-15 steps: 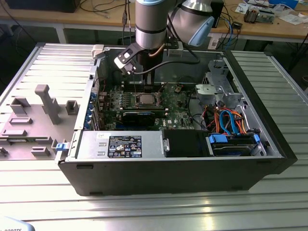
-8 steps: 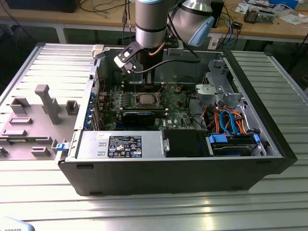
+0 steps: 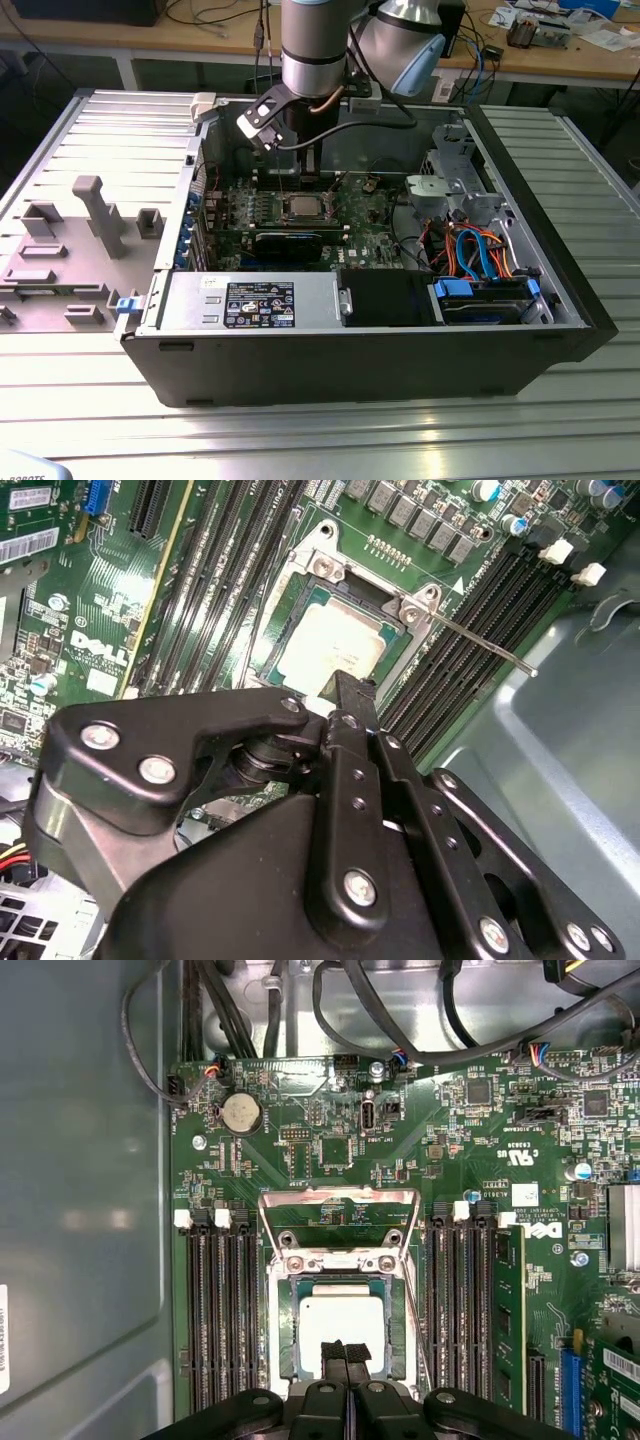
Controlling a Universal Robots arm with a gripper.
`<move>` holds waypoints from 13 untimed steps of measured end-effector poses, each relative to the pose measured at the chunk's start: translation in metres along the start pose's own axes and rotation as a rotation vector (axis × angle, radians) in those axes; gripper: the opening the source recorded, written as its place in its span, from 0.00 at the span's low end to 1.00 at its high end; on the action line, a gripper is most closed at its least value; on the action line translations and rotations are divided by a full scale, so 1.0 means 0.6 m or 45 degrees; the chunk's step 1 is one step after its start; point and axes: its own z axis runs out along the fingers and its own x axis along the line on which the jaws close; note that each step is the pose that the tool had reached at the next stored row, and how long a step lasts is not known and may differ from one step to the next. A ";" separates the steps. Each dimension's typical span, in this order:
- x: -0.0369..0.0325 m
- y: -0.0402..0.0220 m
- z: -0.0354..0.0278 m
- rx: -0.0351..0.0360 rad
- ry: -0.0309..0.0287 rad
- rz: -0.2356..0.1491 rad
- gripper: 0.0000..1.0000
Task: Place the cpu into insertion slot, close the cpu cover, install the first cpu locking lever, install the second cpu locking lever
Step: 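Close the cpu cover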
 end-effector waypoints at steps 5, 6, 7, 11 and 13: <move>0.000 0.000 -0.001 0.0003 -0.0005 0.000 0.11; 0.000 0.000 -0.002 0.0001 -0.0003 0.000 0.11; 0.000 0.000 -0.002 0.0003 -0.0004 0.000 0.11; 0.000 0.000 -0.003 0.0002 -0.0002 0.000 0.11; 0.000 0.000 -0.005 0.0002 -0.0003 0.000 0.11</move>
